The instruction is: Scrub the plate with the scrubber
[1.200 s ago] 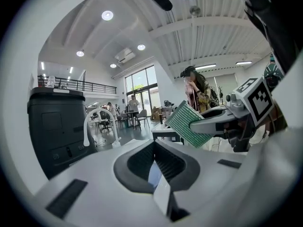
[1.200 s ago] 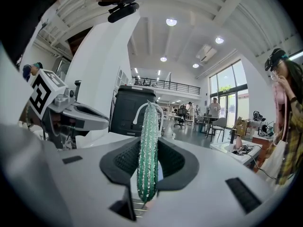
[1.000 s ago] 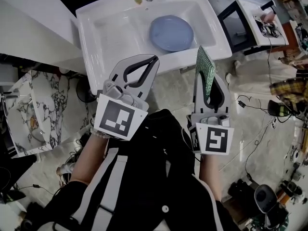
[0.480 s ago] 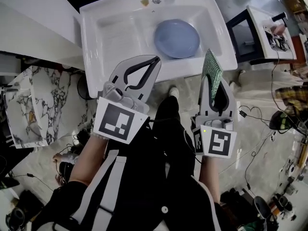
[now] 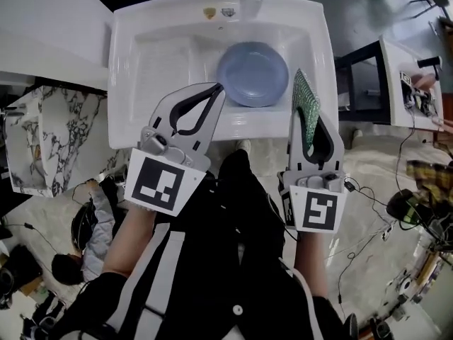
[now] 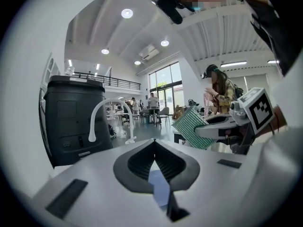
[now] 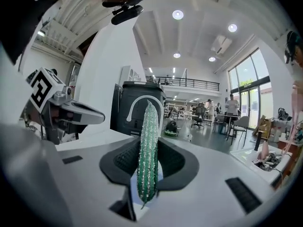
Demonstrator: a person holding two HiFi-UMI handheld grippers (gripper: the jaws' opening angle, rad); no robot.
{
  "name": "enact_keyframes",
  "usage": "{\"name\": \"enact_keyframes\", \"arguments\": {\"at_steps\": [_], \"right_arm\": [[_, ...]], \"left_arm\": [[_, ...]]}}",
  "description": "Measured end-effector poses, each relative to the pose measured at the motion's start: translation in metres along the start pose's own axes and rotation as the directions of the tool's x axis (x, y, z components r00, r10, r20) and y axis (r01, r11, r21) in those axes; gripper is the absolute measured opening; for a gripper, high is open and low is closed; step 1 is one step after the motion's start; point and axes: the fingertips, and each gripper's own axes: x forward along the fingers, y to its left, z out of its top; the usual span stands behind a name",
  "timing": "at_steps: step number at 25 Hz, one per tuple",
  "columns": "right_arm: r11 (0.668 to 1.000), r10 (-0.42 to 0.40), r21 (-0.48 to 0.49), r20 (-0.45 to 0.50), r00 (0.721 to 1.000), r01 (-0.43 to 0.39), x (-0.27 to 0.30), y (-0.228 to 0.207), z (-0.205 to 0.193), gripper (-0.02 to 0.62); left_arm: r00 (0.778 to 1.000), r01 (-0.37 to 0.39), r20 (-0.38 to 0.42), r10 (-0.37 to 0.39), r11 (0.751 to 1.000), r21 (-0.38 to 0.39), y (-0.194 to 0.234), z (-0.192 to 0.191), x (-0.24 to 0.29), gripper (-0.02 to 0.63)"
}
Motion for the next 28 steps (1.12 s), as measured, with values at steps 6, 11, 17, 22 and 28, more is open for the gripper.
{"name": "enact_keyframes", "arguments": {"at_steps": [6,11,17,22,28], "right_arm": [[0.990,0.143,-0.004,0.001,0.990,-0.143,0.036,-0.029,-0.006,0.095],[0.969,0.246,-0.022,0.002,0.969,-0.246,0.058,-0.044,-0.008,0.095],[0.952,0.303,-0.022,-0.033,0.952,-0.304,0.076,-0.060,-0.019,0.095],[0.942,0.335,-0.016,-0.049,0.941,-0.336,0.086,-0.058,-0.027,0.095],[0.938,0.346,-0.002,-0.078,0.935,-0.347,0.096,-0.052,-0.038,0.095]], "left_arm": [[0.987,-0.156,-0.043,0.153,0.986,-0.064,0.015,-0.001,0.027,0.000],[0.961,-0.275,-0.057,0.270,0.956,-0.107,0.024,-0.002,0.039,0.000],[0.939,-0.343,-0.074,0.335,0.931,-0.128,0.028,-0.005,0.050,0.000],[0.917,-0.399,-0.070,0.393,0.899,-0.179,0.044,-0.011,0.050,0.000],[0.931,-0.359,-0.177,0.320,0.892,-0.275,0.048,-0.059,0.075,0.000]]}}
